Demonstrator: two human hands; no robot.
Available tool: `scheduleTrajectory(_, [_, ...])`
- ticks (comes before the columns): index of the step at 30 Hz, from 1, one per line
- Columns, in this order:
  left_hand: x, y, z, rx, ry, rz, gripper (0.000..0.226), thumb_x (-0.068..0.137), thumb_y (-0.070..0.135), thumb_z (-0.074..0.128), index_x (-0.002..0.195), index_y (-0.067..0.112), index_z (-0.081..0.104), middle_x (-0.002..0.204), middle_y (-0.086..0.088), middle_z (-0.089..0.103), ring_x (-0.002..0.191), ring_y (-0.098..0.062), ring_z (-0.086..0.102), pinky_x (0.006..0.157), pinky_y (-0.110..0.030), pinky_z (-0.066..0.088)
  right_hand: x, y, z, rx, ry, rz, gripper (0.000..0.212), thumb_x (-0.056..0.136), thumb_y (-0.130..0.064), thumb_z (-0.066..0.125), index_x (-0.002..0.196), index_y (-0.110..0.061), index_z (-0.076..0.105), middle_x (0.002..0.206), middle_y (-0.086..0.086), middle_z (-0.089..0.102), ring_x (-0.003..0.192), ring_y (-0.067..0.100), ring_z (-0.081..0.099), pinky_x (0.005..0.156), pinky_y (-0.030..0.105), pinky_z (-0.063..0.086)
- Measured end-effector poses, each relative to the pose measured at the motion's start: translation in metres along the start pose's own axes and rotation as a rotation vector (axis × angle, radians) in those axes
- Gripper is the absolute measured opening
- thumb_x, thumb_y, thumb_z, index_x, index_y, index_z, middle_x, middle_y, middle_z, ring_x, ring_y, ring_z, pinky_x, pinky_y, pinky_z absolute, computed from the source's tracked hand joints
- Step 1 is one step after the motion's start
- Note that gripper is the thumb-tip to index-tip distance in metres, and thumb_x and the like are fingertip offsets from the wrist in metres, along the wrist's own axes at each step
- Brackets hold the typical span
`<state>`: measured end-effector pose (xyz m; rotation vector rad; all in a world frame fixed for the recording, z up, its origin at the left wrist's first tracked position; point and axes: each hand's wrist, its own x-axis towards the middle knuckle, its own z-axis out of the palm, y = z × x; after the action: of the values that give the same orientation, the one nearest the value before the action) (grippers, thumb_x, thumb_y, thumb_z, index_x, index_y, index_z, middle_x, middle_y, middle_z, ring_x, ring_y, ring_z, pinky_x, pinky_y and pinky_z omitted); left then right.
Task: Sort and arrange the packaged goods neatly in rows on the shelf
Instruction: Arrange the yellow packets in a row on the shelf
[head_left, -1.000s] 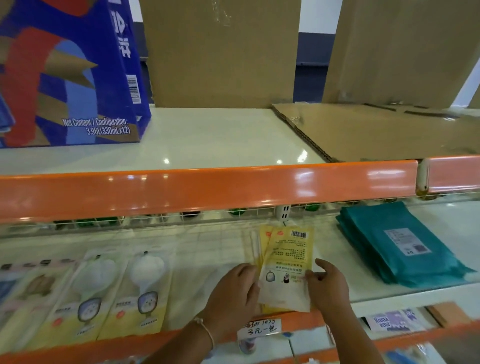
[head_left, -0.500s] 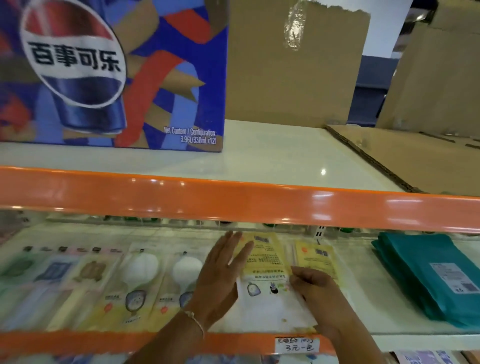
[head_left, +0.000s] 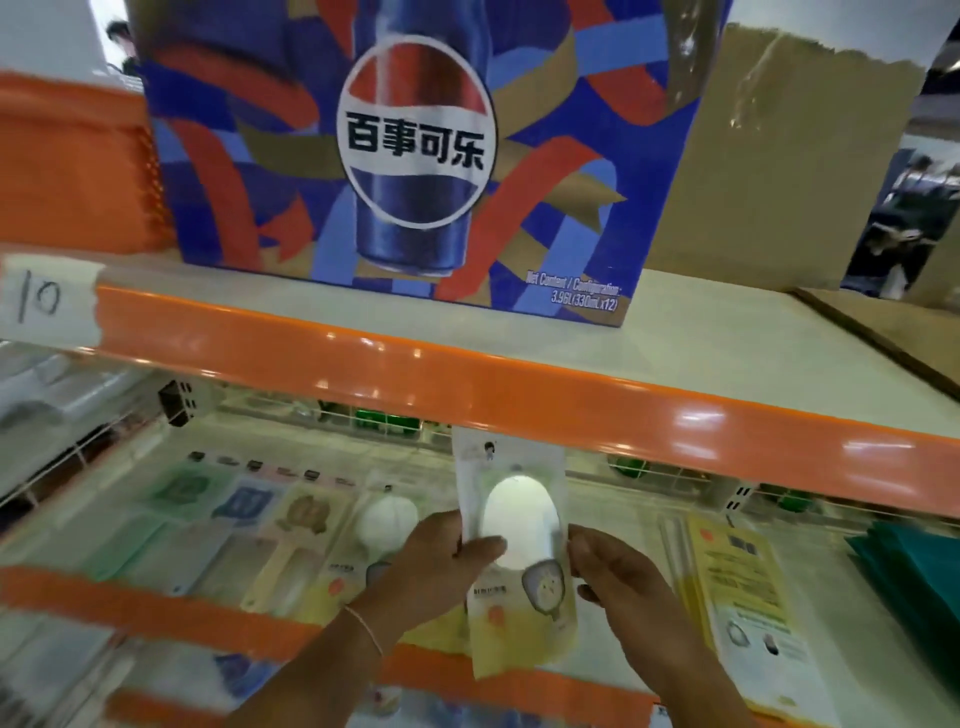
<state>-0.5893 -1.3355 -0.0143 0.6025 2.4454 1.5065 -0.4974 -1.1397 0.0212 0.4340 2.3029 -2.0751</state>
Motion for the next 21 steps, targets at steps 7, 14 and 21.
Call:
scheduleTrajectory(7, [-0.016, -0.014, -0.015, -0.384, -0.139, -0.230, 0.041, 0.088, 0.034, 0.068, 0.069, 0.000, 0.056, 0.049, 0.011, 0.041, 0.044, 0.000, 0.045, 0.053, -0.013, 0.040, 0.001, 0.013, 0.036, 0.124, 0.060, 0.037, 0.021, 0.084, -0.012, 0.069, 0.101, 0.000, 0.070, 0.093, 0.025, 0.072, 0.090, 0.041, 0.069, 0.090, 0.055, 0.050])
scheduleTrajectory(14, [-0.034, -0.040, -0.007, -0.402, -0.309, -0.271, 0.022, 0.088, 0.038, 0.067, 0.096, 0.018, 0.071, 0.087, 0.005, 0.072, 0.080, -0.005, 0.066, 0.073, -0.020, 0.051, -0.013, 0.034, 0.056, 0.200, 0.217, 0.126, 0.012, 0.087, -0.007, 0.068, 0.094, 0.003, 0.069, 0.084, 0.024, 0.073, 0.072, 0.033, 0.071, 0.067, 0.037, 0.056])
scheduleTrajectory(21, [-0.038, -0.043, 0.006, -0.285, -0.229, -0.332, 0.024, 0.087, 0.039, 0.066, 0.084, 0.015, 0.068, 0.076, 0.005, 0.065, 0.071, -0.011, 0.060, 0.066, -0.026, 0.048, -0.021, 0.059, 0.062, -0.015, 0.234, 0.181, 0.019, 0.080, -0.017, 0.077, 0.097, -0.016, 0.068, 0.068, 0.013, 0.073, 0.056, 0.017, 0.061, 0.061, 0.029, 0.044])
